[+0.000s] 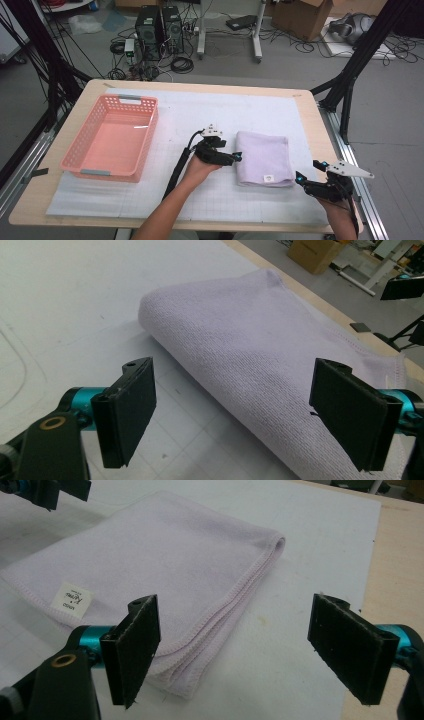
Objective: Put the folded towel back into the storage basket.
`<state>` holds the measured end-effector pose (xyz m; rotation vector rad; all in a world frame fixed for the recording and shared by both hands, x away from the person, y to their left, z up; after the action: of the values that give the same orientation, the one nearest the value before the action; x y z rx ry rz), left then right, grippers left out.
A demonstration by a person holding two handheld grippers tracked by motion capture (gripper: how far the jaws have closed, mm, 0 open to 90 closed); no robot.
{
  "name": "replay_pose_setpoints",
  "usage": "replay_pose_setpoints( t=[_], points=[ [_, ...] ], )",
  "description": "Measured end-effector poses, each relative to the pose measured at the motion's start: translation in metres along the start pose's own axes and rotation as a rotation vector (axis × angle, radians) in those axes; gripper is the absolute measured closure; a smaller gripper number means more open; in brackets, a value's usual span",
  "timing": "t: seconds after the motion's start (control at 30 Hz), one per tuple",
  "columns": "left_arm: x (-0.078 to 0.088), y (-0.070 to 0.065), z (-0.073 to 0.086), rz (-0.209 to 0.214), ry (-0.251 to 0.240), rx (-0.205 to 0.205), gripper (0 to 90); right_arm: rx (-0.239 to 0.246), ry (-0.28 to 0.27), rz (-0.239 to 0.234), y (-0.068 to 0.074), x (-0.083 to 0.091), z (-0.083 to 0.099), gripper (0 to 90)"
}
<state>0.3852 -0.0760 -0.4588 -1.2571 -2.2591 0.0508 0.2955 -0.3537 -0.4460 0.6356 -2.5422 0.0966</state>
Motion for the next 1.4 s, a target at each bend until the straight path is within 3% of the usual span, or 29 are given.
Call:
replay_pose_setpoints(
  t=[0.33, 0.93, 1.13, 1.27, 1.4],
  points=[
    [-0.013, -0.005, 0.005, 0.008, 0.035, 0.026, 19.1, -0.001, -0.005, 0.001, -0.002, 0.001, 0.000, 19.9],
    [-0.033, -0.016, 0.013, 0.030, 0.091, 0.035, 19.5, -0.010, -0.010, -0.001, -0.003, 0.003, 0.000, 19.9],
    [-0.038, -0.014, 0.015, 0.015, 0.098, 0.051, 19.6, -0.009, -0.007, -0.009, -0.002, 0.001, 0.001, 19.9],
    [-0.039, -0.009, 0.012, -0.007, 0.071, 0.096, 20.1, -0.011, -0.010, -0.012, -0.002, 0.001, 0.000, 19.9],
    [-0.045, -0.007, 0.015, -0.006, 0.085, 0.111, 21.0, -0.015, -0.009, -0.014, -0.002, 0.000, 0.000, 19.9]
  ],
)
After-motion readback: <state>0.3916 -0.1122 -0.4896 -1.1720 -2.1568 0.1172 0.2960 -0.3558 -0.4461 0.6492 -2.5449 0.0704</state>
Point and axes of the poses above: each handheld gripper's, and its own axes: x roughly backward along the jaws, z roughly out of its underside, y roughly to its left, the point moved 7 cm from there along -x, roughly forward along the jaws, and after that the axes turned 3 degrees about -x, right-handed, at the moved point
